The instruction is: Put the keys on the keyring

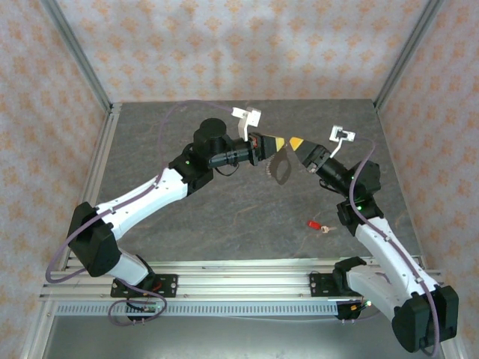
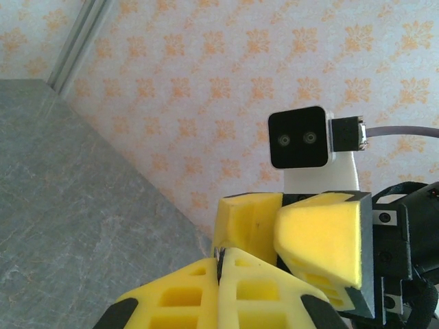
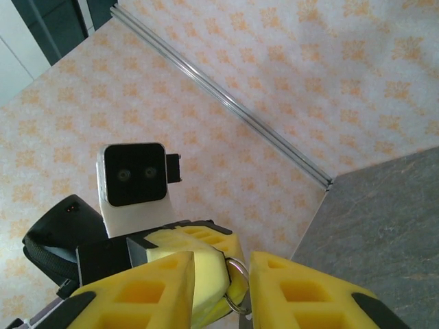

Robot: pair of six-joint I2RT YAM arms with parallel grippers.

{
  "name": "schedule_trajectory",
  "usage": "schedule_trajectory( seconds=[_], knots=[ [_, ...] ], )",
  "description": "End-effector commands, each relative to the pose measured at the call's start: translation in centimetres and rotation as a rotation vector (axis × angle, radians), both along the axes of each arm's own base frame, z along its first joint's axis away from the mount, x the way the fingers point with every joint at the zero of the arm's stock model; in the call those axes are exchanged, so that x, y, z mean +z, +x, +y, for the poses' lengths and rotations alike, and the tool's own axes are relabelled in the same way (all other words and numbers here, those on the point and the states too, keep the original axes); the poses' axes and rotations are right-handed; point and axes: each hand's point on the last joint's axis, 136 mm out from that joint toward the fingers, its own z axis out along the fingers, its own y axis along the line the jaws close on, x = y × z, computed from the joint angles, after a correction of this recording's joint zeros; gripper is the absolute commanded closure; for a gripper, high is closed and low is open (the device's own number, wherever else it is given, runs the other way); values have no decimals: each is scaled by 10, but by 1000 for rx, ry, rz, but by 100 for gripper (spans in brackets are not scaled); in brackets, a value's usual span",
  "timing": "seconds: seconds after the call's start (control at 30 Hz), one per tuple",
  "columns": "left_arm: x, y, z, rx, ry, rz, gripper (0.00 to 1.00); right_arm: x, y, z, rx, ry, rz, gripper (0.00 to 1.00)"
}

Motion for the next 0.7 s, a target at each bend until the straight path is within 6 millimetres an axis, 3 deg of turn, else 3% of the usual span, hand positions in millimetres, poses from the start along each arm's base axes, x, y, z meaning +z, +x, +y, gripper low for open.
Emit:
schedule_trajectory(
  seconds=[0.0, 0.3, 0.43, 0.67],
  knots=[
    [46, -9, 7, -23, -99, -95, 100, 19, -8, 1, 21, 1, -78, 74],
    [51, -14, 15, -1, -50, -180, 100, 0, 5, -18, -125, 14, 8, 74],
    [70, -25, 26, 10, -14, -303, 100, -18, 12, -34, -229, 23, 80, 74],
    [101, -42, 39, 15, 32, -497, 100, -57, 14, -44, -288, 37, 175, 74]
  ],
)
